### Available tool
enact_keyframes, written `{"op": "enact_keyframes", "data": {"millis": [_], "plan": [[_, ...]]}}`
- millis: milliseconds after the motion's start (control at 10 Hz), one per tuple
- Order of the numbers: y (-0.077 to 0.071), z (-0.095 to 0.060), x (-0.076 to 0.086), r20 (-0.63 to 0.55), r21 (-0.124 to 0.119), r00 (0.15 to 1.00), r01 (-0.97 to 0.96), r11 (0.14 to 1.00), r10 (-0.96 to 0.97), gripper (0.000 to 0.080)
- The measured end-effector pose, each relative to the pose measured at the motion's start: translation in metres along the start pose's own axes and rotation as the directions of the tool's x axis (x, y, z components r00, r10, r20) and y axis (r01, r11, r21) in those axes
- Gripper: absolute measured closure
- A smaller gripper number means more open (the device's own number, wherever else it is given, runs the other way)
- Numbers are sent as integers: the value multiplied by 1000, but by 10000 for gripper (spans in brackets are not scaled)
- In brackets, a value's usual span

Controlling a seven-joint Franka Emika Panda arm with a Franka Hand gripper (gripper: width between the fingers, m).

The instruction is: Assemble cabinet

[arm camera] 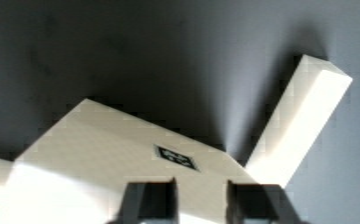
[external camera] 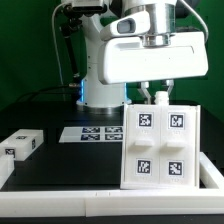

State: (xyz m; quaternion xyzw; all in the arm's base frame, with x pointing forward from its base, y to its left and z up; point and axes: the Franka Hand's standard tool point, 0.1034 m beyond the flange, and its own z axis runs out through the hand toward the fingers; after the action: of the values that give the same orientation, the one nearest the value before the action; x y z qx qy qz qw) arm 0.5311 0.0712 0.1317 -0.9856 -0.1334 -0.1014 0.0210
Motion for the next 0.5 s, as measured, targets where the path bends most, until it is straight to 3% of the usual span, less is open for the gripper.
{"op": "enact_keyframes", "data": {"millis": [200, 400, 500], "plan": [[-1, -7, 14, 5, 2, 1000, -9, 1000, 9, 692], [-3, -7, 15, 4, 3, 1000, -5, 1000, 5, 692], [-3, -7, 15, 4, 3, 1000, -5, 1000, 5, 623]]}}
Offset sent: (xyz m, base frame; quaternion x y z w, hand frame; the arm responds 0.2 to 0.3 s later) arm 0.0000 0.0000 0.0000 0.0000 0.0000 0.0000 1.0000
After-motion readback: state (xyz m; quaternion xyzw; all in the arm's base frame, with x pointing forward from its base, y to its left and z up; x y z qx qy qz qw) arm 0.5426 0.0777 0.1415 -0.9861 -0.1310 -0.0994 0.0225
